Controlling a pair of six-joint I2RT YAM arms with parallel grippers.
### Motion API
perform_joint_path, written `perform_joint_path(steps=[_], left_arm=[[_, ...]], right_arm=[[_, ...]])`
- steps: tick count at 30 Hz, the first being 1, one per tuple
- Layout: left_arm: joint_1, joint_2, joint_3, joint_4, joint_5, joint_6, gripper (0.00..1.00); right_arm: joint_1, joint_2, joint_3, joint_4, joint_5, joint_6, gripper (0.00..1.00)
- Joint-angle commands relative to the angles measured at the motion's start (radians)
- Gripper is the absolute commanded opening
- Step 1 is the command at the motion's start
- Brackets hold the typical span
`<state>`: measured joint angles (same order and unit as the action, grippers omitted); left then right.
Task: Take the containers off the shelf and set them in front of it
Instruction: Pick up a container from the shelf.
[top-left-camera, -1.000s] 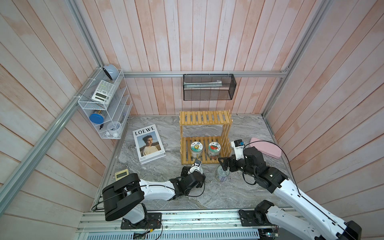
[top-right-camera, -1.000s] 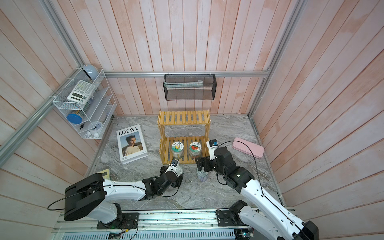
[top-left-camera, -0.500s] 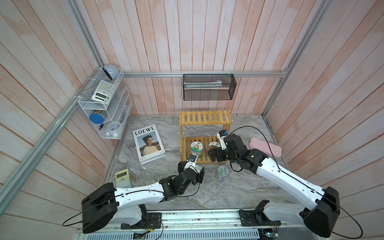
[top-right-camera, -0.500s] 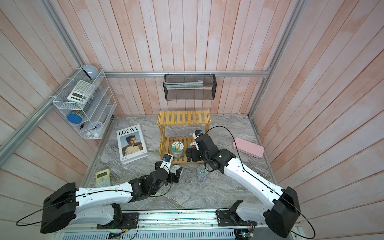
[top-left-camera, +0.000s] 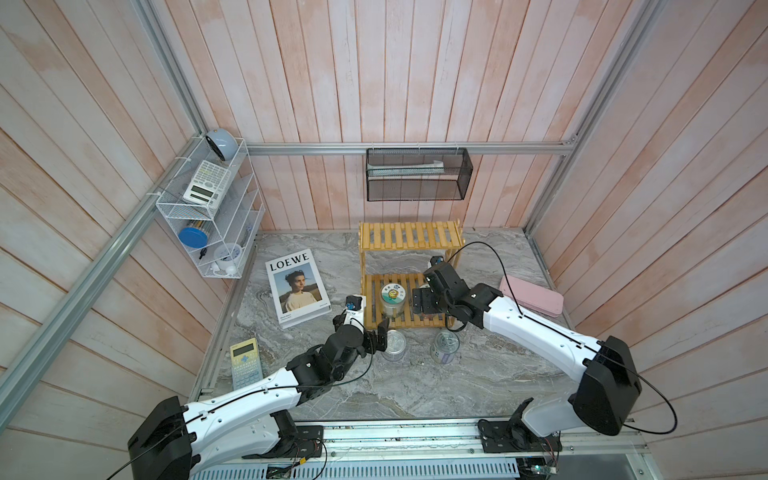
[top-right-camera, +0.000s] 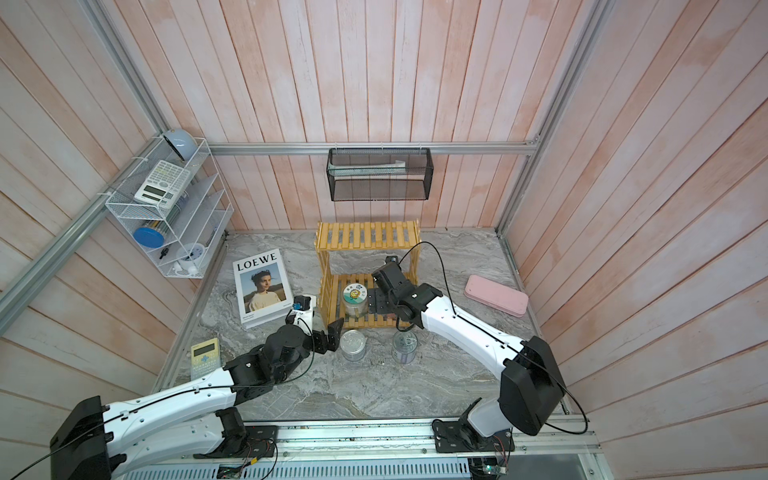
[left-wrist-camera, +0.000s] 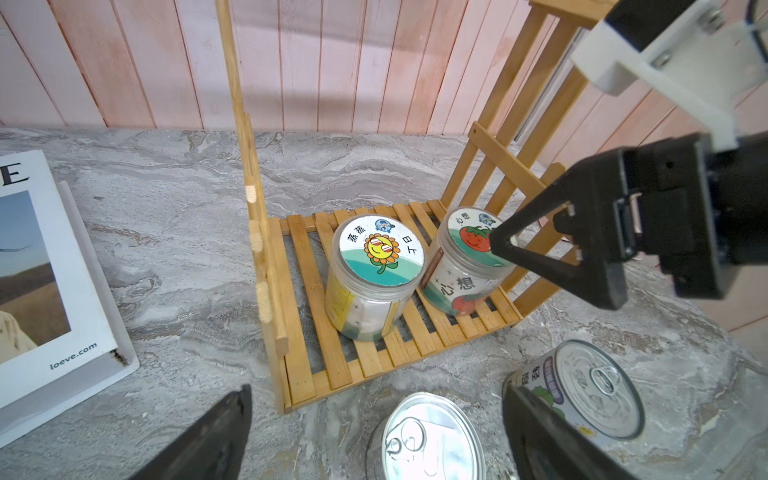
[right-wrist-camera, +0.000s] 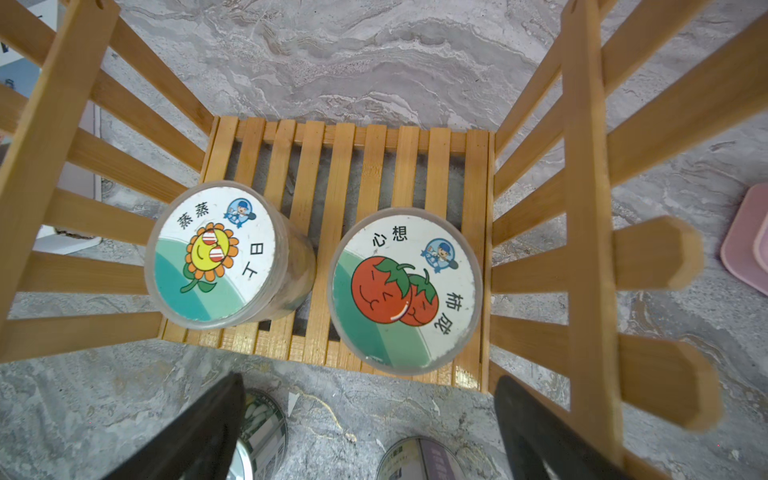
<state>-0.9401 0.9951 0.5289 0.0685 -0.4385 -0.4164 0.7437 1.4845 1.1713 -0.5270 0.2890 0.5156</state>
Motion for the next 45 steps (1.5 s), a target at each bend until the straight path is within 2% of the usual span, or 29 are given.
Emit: perform_joint_path(steps=[1, 15, 36, 45], left_arm=[[0.015, -0.04, -0.013, -0.036, 0.043, -0.016, 1.0], [0.047, -0.119, -0.025, -0.079, 0.061, -0.017, 1.0], [0.052, -0.119, -0.015, -0.095, 0.057, -0.009, 1.0], [0.052, -0.114, -0.011, -0.092, 0.053, -0.006, 1.0]], right_arm=[[0.002, 0.03, 0.035, -0.003, 0.056, 0.041, 0.98], [0.005, 0.127, 0.009, 0.076, 0.134, 0.09, 0.98], [0.005, 0.259, 0.051, 0.053, 0.19, 0.112, 0.97], [0.005, 0.233, 0.033, 0.073, 0.196, 0.105, 0.76]])
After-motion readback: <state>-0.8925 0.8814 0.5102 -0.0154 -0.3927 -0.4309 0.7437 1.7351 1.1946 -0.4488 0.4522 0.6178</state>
